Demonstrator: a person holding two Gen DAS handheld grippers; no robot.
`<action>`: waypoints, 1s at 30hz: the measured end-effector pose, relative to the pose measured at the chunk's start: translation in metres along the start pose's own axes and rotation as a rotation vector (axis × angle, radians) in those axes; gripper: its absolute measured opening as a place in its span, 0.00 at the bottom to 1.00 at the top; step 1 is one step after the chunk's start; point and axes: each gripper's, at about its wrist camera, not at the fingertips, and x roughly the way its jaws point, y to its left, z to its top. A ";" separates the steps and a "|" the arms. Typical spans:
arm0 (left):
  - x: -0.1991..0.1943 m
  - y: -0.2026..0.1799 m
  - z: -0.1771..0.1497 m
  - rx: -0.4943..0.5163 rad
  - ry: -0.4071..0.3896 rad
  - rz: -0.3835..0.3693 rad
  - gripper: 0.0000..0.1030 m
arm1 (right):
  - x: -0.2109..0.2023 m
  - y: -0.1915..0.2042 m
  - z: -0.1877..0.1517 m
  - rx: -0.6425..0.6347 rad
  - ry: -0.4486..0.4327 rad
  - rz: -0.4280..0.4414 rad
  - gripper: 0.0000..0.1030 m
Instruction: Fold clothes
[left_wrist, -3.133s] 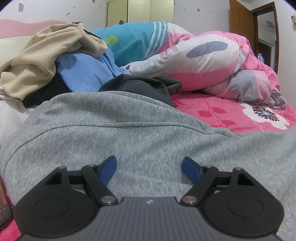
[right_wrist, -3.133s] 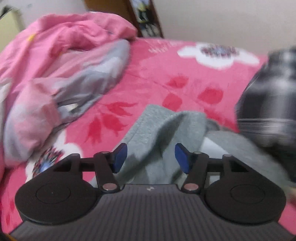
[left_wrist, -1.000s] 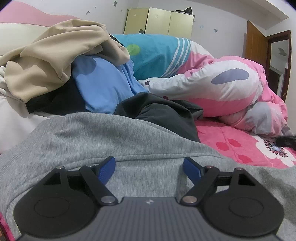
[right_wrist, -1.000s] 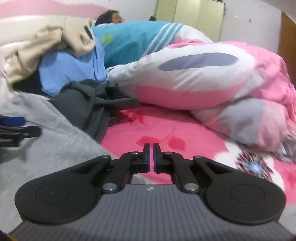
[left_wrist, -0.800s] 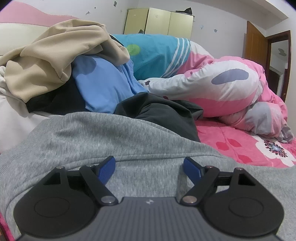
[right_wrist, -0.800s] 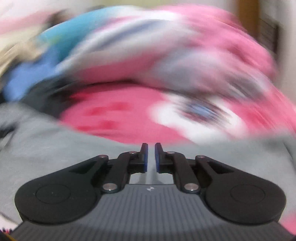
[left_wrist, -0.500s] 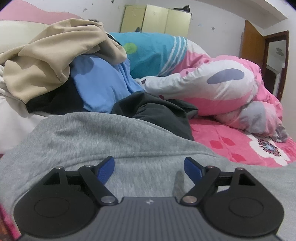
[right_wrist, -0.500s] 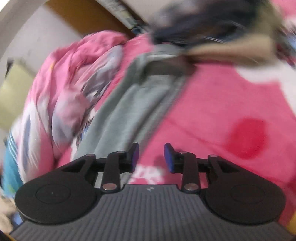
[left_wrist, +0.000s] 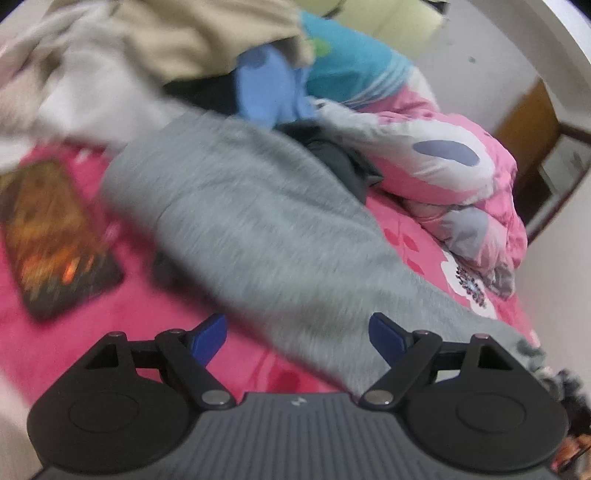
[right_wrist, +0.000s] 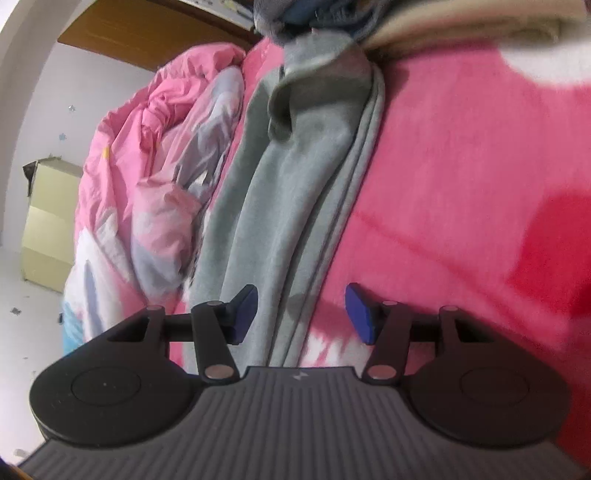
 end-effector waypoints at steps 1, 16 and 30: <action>0.002 0.004 -0.003 -0.026 0.017 -0.007 0.83 | -0.001 0.000 -0.002 0.001 0.013 0.004 0.51; 0.059 -0.003 -0.010 -0.158 0.007 -0.096 0.37 | 0.039 0.005 0.004 0.012 -0.069 -0.059 0.11; 0.013 0.000 -0.001 -0.211 -0.032 -0.153 0.06 | -0.038 -0.011 -0.018 -0.003 -0.168 0.051 0.06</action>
